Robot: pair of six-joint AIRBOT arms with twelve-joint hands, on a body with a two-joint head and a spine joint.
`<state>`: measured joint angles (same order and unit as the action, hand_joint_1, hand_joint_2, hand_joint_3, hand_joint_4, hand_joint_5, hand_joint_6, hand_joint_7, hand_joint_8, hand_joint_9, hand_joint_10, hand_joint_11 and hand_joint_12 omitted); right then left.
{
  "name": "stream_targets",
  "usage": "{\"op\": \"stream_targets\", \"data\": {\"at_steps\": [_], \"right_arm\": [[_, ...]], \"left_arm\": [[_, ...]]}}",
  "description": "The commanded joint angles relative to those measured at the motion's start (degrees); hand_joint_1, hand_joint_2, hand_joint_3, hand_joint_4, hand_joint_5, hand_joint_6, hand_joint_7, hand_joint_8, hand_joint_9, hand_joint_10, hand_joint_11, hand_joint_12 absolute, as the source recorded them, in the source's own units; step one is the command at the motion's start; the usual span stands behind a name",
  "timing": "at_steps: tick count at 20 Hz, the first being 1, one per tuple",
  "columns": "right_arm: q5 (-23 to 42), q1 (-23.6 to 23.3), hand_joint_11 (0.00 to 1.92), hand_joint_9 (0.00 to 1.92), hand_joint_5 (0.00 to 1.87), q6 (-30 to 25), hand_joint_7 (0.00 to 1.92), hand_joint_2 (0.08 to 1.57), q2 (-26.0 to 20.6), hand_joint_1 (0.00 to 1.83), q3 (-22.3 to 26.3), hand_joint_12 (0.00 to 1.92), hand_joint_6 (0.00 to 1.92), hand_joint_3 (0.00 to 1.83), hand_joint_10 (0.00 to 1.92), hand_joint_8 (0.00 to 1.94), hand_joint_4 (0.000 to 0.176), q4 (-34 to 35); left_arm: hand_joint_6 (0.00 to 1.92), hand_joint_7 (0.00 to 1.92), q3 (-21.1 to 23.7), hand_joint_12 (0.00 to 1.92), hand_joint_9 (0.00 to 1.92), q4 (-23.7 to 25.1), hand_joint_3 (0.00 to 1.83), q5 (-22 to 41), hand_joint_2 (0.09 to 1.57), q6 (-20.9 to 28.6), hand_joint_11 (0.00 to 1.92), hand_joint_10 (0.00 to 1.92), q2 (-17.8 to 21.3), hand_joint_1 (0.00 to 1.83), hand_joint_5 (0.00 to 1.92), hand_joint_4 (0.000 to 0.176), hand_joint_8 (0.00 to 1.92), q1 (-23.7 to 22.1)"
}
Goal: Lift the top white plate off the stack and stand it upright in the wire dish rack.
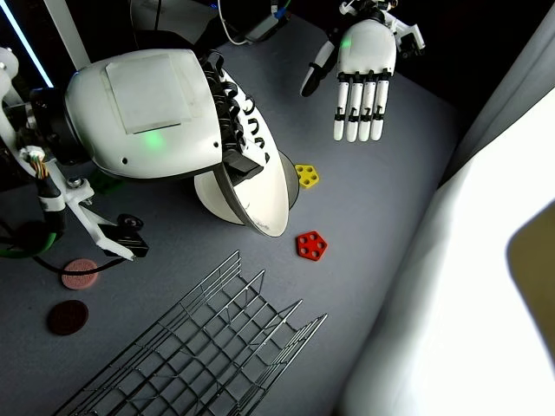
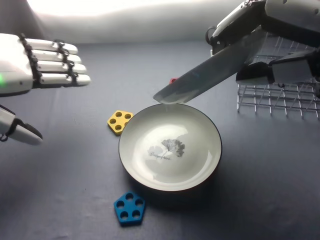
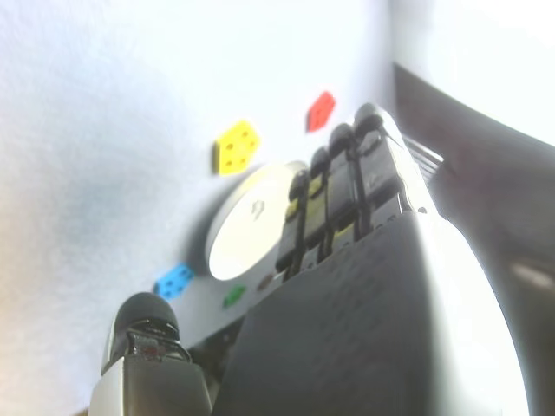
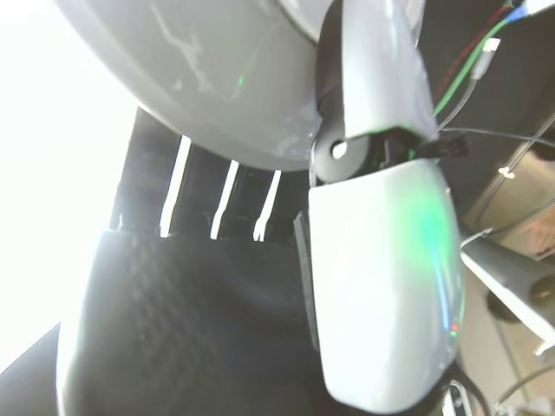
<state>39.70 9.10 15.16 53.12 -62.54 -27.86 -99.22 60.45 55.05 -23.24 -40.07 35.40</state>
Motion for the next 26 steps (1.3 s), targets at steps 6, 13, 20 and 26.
{"op": "stream_targets", "data": {"at_steps": [6, 13, 20, 26], "right_arm": [[8.35, -2.38, 0.98, 1.14, 0.98, -5.86, 1.17, 1.04, -0.80, 1.50, -1.64, 1.35, 0.95, 0.00, 0.66, 0.42, 0.000, 6.30], [12.31, -2.59, 1.00, 1.13, 1.03, -10.57, 1.18, 1.04, -0.95, 1.50, -4.81, 1.33, 0.88, 0.00, 0.69, 0.36, 0.000, 6.38], [13.08, -2.52, 1.00, 1.11, 0.96, -10.18, 1.12, 1.05, -0.92, 1.50, -8.76, 1.34, 0.96, 0.00, 0.73, 0.51, 0.000, 10.05], [13.01, -2.53, 1.01, 1.12, 1.00, -14.85, 1.19, 1.04, -0.49, 1.50, -11.80, 1.35, 0.90, 0.00, 0.73, 0.34, 0.000, 13.53]], "left_arm": [[0.00, 0.12, 0.01, 0.02, 0.13, -5.25, 0.00, 0.79, 0.98, -2.07, 0.13, 0.01, 1.63, 0.15, 0.07, 0.000, 0.01, -1.11], [0.01, 0.11, -0.03, 0.01, 0.12, -5.66, 0.00, 2.95, 0.98, -8.67, 0.12, 0.01, 2.08, 0.10, 0.08, 0.000, 0.01, -0.92], [0.00, 0.10, -2.25, 0.00, 0.10, -6.24, 0.00, 4.32, 0.98, -9.12, 0.10, 0.00, 0.34, 0.12, 0.06, 0.000, 0.00, -0.42], [0.00, 0.11, -2.26, 0.01, 0.12, -6.09, 0.00, 5.27, 0.98, -9.09, 0.11, 0.00, 0.36, 0.10, 0.08, 0.000, 0.00, -0.09]]}}
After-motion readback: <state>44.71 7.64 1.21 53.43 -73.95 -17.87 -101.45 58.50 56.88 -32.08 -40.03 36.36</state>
